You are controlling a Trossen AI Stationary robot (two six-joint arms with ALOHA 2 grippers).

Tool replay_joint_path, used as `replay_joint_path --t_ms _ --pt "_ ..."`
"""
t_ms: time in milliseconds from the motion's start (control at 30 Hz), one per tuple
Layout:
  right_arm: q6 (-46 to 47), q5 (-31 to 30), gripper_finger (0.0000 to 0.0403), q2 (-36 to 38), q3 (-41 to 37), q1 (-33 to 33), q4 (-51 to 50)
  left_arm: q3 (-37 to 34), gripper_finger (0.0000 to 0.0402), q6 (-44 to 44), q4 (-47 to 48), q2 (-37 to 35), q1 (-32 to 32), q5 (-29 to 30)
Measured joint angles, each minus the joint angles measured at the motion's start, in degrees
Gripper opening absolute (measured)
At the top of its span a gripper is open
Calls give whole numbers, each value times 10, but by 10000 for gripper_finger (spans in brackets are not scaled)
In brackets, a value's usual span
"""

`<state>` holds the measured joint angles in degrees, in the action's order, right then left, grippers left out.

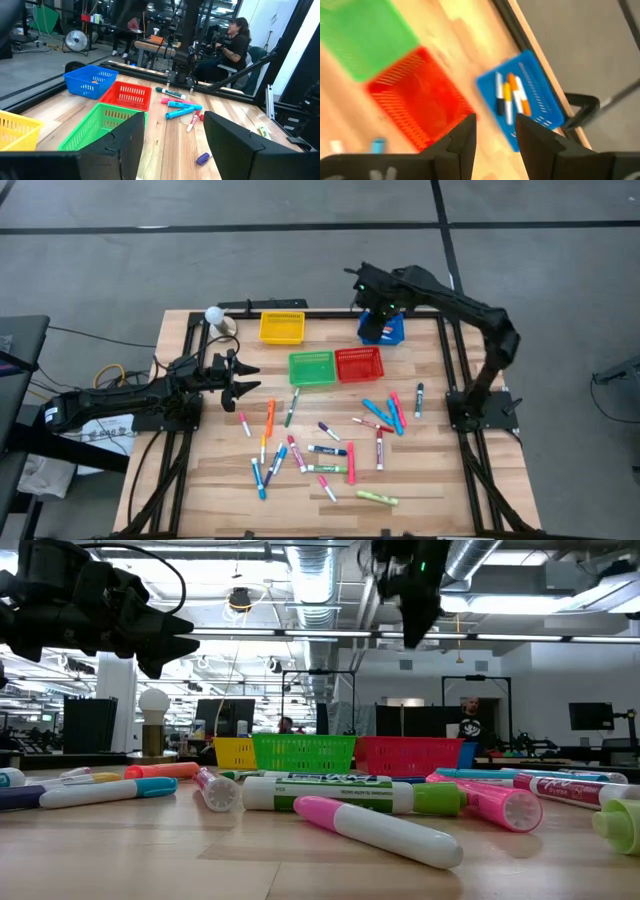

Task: Pick & Place Markers
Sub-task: Put the violet highlighter pen into the blue bin

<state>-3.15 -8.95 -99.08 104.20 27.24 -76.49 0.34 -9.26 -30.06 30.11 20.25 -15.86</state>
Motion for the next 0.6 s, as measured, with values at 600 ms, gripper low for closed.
replay_joint_path --t_ms 600 --pt "168 16 126 41 -16 -264 29 0 204 0 0 0 0 0"
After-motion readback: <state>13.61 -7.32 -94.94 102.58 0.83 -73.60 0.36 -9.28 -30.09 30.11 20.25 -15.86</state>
